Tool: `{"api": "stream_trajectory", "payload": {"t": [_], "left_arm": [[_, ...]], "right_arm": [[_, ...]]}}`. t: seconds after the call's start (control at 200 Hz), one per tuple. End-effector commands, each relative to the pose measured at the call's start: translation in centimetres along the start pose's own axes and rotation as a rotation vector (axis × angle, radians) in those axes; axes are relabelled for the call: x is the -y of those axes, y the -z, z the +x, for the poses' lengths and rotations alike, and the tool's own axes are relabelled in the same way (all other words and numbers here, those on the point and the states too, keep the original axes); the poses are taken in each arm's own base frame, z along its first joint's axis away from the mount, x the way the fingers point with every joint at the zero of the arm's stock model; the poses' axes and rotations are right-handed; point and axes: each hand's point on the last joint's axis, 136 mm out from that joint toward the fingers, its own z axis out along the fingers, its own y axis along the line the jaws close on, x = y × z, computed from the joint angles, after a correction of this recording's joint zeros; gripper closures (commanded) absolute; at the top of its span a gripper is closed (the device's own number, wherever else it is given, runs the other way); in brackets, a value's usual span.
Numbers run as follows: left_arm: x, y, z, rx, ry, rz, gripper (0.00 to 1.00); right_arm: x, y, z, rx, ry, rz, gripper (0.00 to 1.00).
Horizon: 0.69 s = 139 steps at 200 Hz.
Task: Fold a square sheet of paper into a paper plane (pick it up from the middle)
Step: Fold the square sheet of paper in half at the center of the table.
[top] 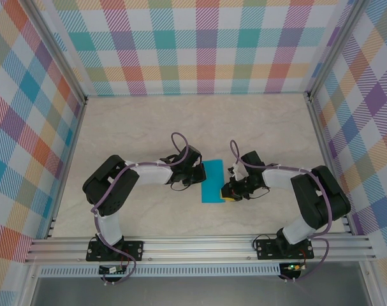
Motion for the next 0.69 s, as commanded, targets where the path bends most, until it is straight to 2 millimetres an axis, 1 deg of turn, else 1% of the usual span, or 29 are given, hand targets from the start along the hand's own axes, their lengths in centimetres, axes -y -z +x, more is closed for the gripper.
{"api": "stream_trajectory", "payload": {"t": [0.0, 0.12, 0.215, 0.275, 0.36, 0.445, 0.53, 0.645, 0.69], "left_arm": [[-4.1, -0.8, 3.4, -0.105, -0.004, -0.159, 1.0], [-4.0, -0.7, 3.3, -0.1, -0.007, -0.16, 1.0], [-4.1, -0.7, 3.4, -0.102, -0.009, -0.161, 1.0], [-4.1, -0.8, 3.4, -0.102, -0.006, -0.159, 1.0], [-4.1, -0.8, 3.4, -0.105, -0.008, -0.158, 1.0], [-4.1, -0.8, 3.4, -0.104, -0.009, -0.156, 1.0], [-4.1, -0.8, 3.4, -0.102, -0.009, -0.157, 1.0], [-4.1, -0.8, 3.4, -0.102, -0.008, -0.154, 1.0], [-4.1, -0.8, 3.4, -0.103, -0.007, -0.154, 1.0]], "right_arm": [[2.2, -0.2, 0.7, -0.016, -0.076, 0.112, 0.88], [2.6, -0.3, 0.8, 0.001, -0.115, 0.118, 0.89], [2.6, -0.1, 0.7, 0.021, -0.109, 0.126, 0.89], [2.0, 0.2, 0.4, 0.031, -0.093, 0.108, 0.89], [0.2, 0.9, -0.7, 0.063, -0.049, 0.07, 0.89], [-1.8, 2.0, -2.6, 0.11, 0.01, 0.059, 0.88], [-3.4, 3.2, -5.5, 0.171, 0.065, 0.06, 0.89], [-4.4, 4.1, -9.9, 0.223, 0.061, 0.001, 0.9], [-4.4, 4.1, -11.4, 0.225, 0.051, -0.021, 0.9]]}}
